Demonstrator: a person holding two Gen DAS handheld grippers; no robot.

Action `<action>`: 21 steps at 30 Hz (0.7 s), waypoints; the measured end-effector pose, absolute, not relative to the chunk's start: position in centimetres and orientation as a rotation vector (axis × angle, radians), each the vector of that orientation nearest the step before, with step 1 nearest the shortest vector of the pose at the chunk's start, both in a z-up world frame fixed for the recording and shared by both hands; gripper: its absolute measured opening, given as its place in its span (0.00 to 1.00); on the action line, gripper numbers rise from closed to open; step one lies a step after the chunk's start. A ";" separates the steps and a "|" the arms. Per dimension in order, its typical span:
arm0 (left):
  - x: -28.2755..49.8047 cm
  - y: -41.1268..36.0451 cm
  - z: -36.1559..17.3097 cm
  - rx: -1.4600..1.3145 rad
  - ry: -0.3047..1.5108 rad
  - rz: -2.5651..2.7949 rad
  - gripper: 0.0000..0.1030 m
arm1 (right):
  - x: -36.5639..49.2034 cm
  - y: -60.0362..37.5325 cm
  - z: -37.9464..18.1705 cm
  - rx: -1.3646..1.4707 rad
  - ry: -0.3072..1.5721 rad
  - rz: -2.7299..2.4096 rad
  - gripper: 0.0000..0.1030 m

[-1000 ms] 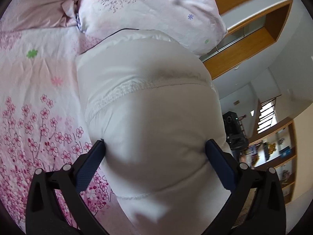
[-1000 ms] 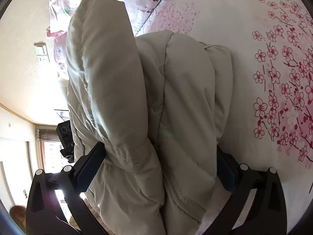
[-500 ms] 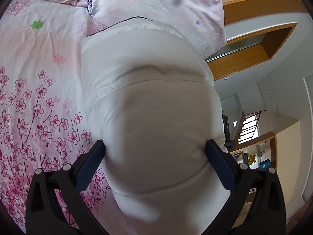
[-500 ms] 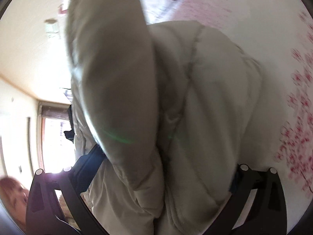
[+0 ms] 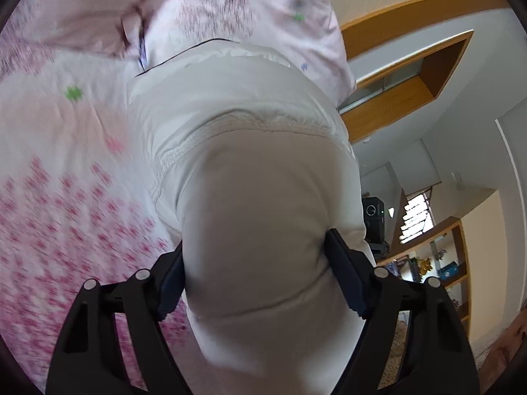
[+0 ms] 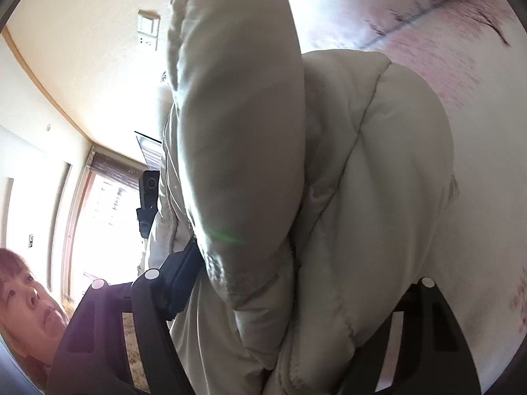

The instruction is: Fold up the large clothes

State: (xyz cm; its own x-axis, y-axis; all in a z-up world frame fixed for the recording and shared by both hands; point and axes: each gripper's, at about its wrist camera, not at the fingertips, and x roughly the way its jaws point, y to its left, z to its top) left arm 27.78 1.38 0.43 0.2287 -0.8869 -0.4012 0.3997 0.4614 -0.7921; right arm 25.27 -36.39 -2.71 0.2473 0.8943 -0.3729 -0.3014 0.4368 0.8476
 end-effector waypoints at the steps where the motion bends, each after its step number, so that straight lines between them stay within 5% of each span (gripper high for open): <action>1: 27.9 2.1 0.9 -0.608 0.947 -0.950 0.75 | 25.6 -35.8 -2.4 0.723 0.993 0.928 0.69; 14: 31.4 12.9 2.4 -0.576 0.859 -0.710 0.75 | 31.7 -27.1 -3.8 0.762 1.061 0.886 0.69; 21: 31.8 14.0 -0.2 -0.575 0.873 -0.660 0.83 | 30.2 -28.6 -7.3 0.884 1.116 0.797 0.79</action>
State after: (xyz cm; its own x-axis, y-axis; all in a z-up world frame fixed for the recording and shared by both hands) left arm 31.84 14.00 -0.20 0.4738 -0.7247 -0.5002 0.2834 0.6633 -0.6926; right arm 30.16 -28.64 -7.30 0.2504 0.8808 -0.4020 -0.0950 0.4355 0.8951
